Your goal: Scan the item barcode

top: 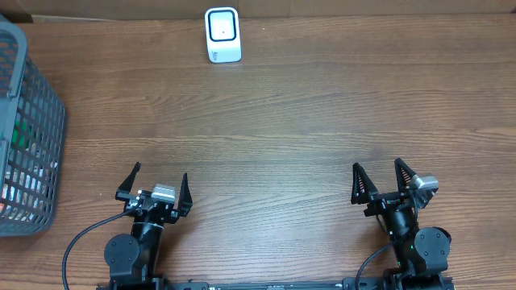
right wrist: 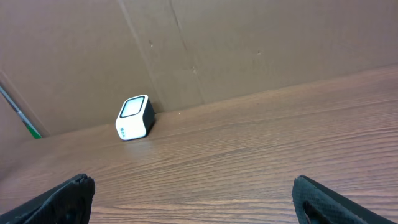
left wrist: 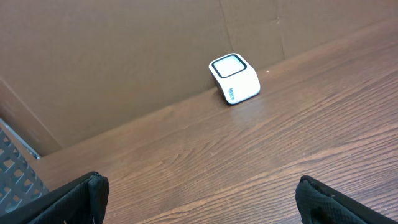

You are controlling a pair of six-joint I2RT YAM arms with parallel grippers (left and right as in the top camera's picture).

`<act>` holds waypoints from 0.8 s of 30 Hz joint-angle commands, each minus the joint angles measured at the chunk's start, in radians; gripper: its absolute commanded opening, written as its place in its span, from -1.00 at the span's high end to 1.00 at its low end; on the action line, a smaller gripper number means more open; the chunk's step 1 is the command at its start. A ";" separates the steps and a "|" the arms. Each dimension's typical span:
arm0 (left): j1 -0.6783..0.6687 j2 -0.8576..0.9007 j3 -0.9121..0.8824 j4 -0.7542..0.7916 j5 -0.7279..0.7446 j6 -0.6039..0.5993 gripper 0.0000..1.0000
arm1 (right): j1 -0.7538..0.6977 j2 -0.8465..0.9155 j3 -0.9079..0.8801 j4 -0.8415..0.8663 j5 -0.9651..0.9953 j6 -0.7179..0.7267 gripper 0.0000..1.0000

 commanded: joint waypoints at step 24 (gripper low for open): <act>-0.006 -0.012 0.006 0.027 0.020 -0.230 -1.00 | 0.005 -0.012 -0.010 0.005 -0.005 0.002 -1.00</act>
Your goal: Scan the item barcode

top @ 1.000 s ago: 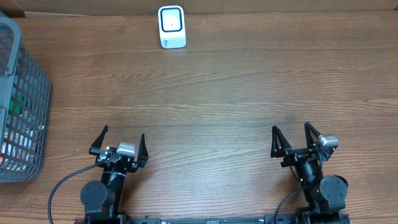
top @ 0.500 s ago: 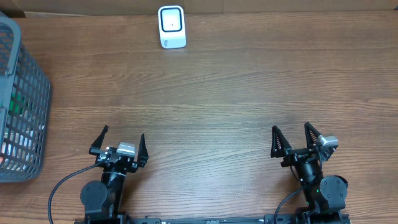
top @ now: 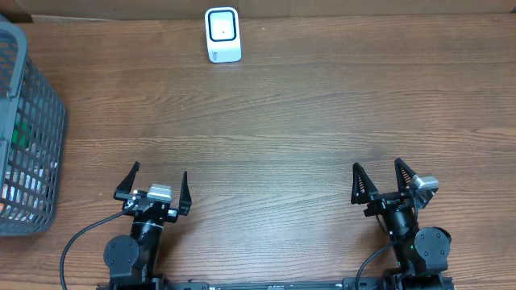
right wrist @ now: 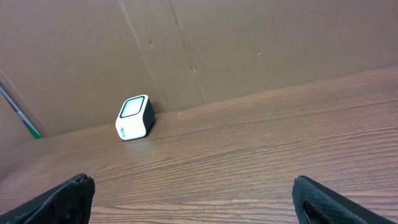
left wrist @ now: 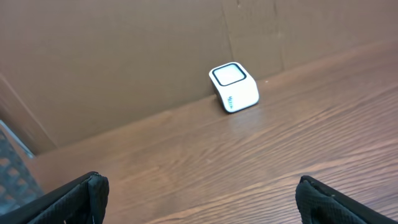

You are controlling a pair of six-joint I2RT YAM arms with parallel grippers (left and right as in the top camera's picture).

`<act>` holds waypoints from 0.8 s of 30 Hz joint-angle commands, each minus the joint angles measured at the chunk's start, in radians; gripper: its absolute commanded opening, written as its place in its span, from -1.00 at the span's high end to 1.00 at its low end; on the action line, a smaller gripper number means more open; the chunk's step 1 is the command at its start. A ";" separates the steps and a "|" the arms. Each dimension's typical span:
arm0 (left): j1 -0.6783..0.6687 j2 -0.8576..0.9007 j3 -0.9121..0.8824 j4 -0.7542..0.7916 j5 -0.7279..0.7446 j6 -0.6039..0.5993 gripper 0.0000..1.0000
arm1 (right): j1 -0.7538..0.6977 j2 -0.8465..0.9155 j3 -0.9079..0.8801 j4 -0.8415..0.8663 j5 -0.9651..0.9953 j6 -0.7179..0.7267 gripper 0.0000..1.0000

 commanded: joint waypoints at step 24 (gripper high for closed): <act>-0.006 0.798 0.852 -0.408 0.165 -0.214 -0.98 | 0.005 -0.012 -0.010 0.005 -0.005 0.003 -0.99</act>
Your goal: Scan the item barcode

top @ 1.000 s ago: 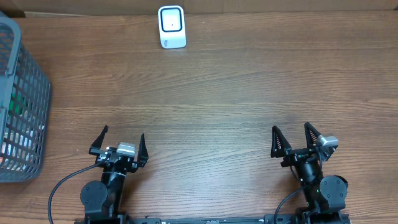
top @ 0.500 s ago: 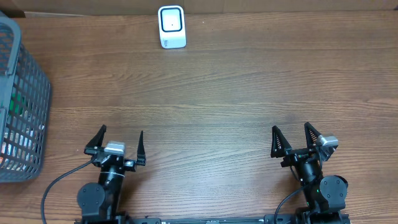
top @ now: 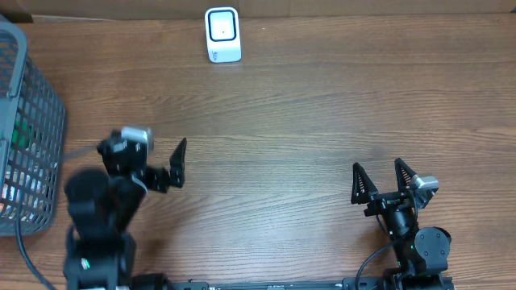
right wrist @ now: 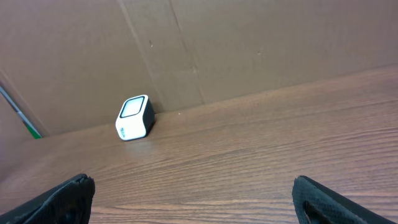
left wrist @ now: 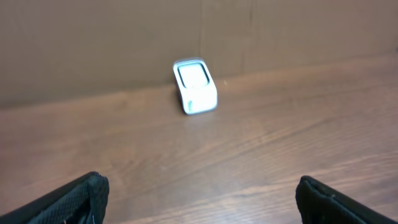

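Note:
The white barcode scanner (top: 223, 34) with its dark window stands at the table's far edge; it also shows in the left wrist view (left wrist: 195, 95) and the right wrist view (right wrist: 135, 117). Goods of green, white and orange (top: 22, 138) show through the mesh of the grey basket (top: 39, 113) at the left. My left gripper (top: 147, 163) is open and empty, raised off the table just right of the basket, its view slightly blurred. My right gripper (top: 379, 180) rests open and empty near the front right edge.
A brown cardboard wall (right wrist: 249, 43) runs along the table's far edge behind the scanner. A thin rod with a green tip (right wrist: 30, 129) shows at the left of the right wrist view.
My left arm has risen from its rest at the front edge and moved away from it and to the left, nearer the basket. It stays open. The right arm has not moved.
Both grippers stood open at the table's front edge. The left wrist view then shifted slightly, with the scanner a little higher in frame. Now the left arm is raised beside the basket, and the right arm is where it was.

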You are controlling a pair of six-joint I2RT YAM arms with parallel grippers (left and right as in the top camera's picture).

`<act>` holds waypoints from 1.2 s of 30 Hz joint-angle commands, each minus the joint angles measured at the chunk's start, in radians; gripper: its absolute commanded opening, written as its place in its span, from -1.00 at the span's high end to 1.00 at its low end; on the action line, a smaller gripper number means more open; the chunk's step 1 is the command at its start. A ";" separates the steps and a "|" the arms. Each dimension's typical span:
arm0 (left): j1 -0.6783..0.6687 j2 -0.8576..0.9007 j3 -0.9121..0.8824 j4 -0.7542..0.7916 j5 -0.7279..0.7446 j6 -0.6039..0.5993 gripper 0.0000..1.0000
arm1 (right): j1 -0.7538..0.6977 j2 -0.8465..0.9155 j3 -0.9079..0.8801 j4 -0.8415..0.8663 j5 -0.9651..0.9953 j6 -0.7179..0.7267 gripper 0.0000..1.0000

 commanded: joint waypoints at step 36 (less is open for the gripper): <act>0.396 0.796 1.285 -0.566 -0.110 -0.488 -0.86 | 0.005 -0.011 -0.011 0.005 -0.005 0.002 -1.00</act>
